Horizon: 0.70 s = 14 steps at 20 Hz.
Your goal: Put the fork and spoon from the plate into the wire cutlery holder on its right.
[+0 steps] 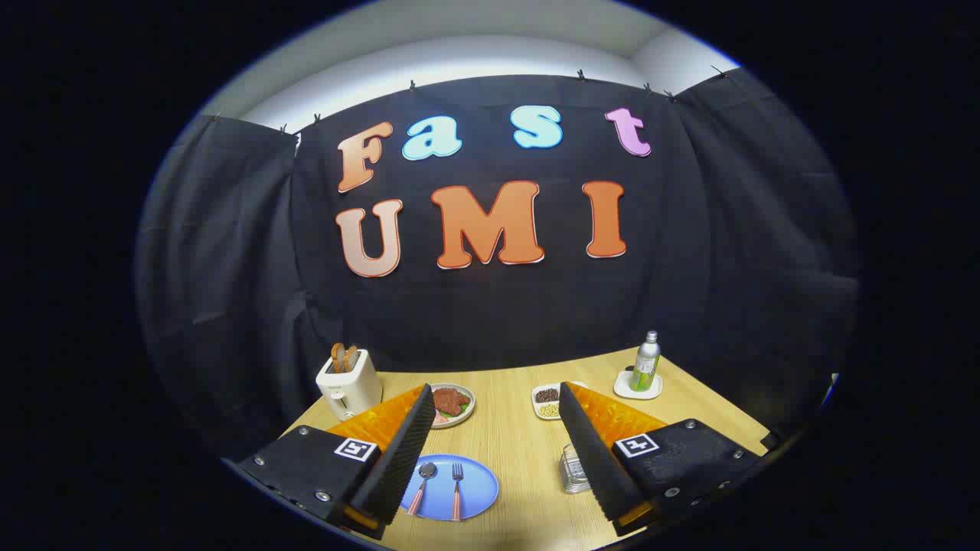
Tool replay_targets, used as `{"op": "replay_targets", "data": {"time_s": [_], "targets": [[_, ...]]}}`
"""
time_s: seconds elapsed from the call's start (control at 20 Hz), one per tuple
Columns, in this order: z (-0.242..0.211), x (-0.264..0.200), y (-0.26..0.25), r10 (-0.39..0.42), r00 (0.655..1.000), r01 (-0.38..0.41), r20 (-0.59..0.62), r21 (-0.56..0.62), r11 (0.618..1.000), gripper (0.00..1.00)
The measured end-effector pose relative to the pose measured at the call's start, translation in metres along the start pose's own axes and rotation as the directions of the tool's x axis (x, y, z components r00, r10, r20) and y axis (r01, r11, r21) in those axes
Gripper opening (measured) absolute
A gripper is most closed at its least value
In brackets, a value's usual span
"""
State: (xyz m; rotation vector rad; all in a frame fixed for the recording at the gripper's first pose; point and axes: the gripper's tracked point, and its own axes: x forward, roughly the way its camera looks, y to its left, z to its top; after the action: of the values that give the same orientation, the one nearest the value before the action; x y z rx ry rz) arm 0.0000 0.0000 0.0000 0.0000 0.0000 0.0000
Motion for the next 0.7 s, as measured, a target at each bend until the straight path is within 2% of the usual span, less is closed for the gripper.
{"op": "replay_targets", "data": {"time_s": [0.2, 0.7], "targets": [[0.001, -0.007, 0.0, 0.005, 1.0, -0.004, 0.014, -0.049, 0.999, 0.97], [-0.021, -0.004, 0.01, 0.032, 0.999, -0.033, -0.035, -0.022, 0.999, 0.97]]}}
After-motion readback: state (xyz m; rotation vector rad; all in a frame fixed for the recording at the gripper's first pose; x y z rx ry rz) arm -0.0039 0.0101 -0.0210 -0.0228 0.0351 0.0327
